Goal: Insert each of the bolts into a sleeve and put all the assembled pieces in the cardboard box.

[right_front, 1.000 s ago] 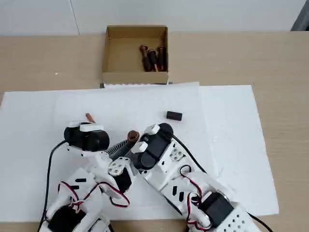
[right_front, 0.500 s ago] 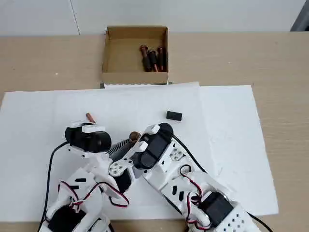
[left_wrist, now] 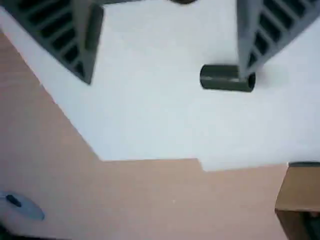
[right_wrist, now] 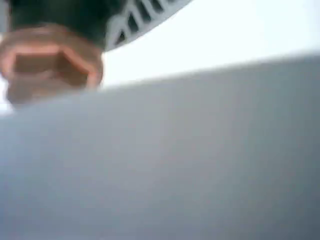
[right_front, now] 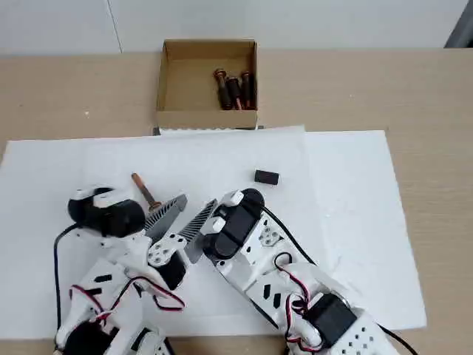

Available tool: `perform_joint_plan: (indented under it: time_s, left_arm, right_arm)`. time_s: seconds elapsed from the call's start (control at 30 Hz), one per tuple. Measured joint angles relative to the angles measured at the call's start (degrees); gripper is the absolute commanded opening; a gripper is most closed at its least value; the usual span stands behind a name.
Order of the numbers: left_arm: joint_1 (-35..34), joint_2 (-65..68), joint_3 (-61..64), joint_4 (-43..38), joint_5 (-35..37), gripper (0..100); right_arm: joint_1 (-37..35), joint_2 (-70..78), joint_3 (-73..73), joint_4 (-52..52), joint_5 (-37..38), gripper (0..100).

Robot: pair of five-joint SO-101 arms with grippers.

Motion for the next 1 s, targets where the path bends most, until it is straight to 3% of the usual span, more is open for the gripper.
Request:
perform_joint_plan:
  time_s: [0.13,0.33,0.7,0.87,1.0]
  left_arm:
    - [-0.2,0.0,-2.7,0.0,0.0,0]
    - [-6.1,0.0,-3.8,0.0,-4.3,1]
    - [-23.2,-0.1,5.7,0.0,-30.1,1]
    - [-27.5,-0.1,14.3,0.0,-31.8,1]
    - [-27.8,-0.1,18.7,0.0,-31.3,1]
  right_arm:
    - [0.1,0.0,0.0,0.0,0.0,0.3]
    - [6.4,0.0,0.0,0.0,0.0,0.3]
    - [24.4,-0.1,1.2,0.0,0.0,0.3]
    - [33.2,0.0,5.9,-0.8,0.0,0.2]
    - [35.2,0.1,6.1,-4.3,-1.3,0.2]
